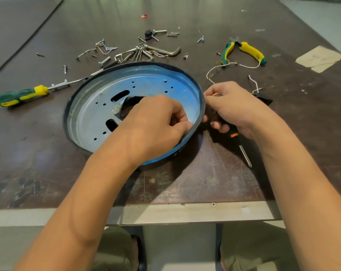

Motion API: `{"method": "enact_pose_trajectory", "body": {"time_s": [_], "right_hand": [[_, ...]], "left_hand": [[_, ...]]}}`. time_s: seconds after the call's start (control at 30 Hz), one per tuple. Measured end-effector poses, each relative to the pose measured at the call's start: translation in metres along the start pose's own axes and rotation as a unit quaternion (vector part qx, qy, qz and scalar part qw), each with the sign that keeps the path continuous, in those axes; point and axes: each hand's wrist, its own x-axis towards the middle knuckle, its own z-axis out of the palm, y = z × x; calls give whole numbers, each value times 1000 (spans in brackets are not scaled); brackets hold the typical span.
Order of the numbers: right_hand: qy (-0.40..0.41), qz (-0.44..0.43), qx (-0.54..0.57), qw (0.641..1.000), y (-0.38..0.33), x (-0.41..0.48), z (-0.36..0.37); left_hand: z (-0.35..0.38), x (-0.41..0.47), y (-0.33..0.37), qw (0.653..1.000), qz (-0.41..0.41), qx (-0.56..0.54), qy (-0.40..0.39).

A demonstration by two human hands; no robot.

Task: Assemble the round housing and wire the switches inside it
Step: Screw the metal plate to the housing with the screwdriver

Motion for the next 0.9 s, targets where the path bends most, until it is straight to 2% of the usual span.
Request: {"method": "enact_pose_trajectory", "body": {"time_s": [0.27,0.77,0.9], "right_hand": [[1,-2,4,1000,3,2,0],[0,4,-3,1000,4,4,-2],[45,-5,12,999,0,1,-3]], "left_hand": [[-1,0,-2,998,-20,-55,19],[0,0,1,999,-28,-29,-3],[1,1,-2,998,-38,-39,32]]}}
